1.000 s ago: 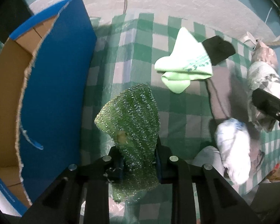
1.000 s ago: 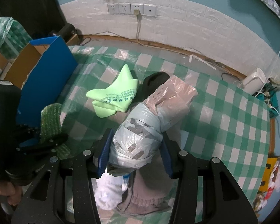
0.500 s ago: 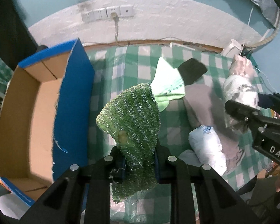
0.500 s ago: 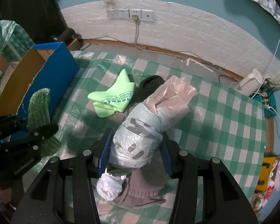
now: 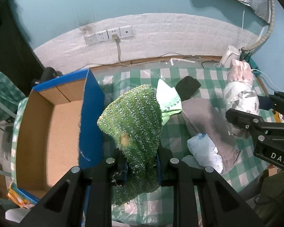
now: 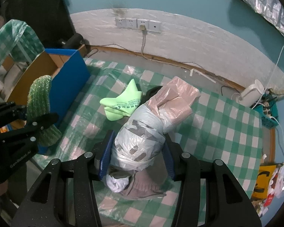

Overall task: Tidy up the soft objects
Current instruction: 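Lift the scrubber with the left tool while the right tool lifts the wrapped bundle toward the box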

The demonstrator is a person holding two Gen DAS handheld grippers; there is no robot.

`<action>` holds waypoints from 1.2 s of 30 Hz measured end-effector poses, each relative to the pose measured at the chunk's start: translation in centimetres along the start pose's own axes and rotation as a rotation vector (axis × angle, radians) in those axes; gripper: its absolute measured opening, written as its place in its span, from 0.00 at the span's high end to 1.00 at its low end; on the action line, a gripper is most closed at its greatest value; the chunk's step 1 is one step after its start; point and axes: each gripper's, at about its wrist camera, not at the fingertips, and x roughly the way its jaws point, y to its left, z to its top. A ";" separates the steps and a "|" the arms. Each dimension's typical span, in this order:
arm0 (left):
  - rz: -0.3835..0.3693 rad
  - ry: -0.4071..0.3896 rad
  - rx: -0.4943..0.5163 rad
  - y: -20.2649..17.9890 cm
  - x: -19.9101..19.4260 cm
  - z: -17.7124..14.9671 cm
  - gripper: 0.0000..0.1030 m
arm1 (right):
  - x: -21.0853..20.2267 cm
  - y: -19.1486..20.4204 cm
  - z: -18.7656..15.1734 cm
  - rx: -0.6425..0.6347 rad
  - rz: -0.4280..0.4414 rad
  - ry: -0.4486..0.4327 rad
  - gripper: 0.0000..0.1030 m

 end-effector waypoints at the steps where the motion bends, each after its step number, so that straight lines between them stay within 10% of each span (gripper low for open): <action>1: 0.001 -0.007 0.004 0.0 -0.3 0.1 0.79 | -0.1 0.1 0.0 -0.002 0.001 -0.002 0.54; 36: 0.111 -0.108 -0.106 8.2 -4.6 -1.3 0.79 | -1.3 12.3 5.4 -0.195 0.101 -0.063 0.54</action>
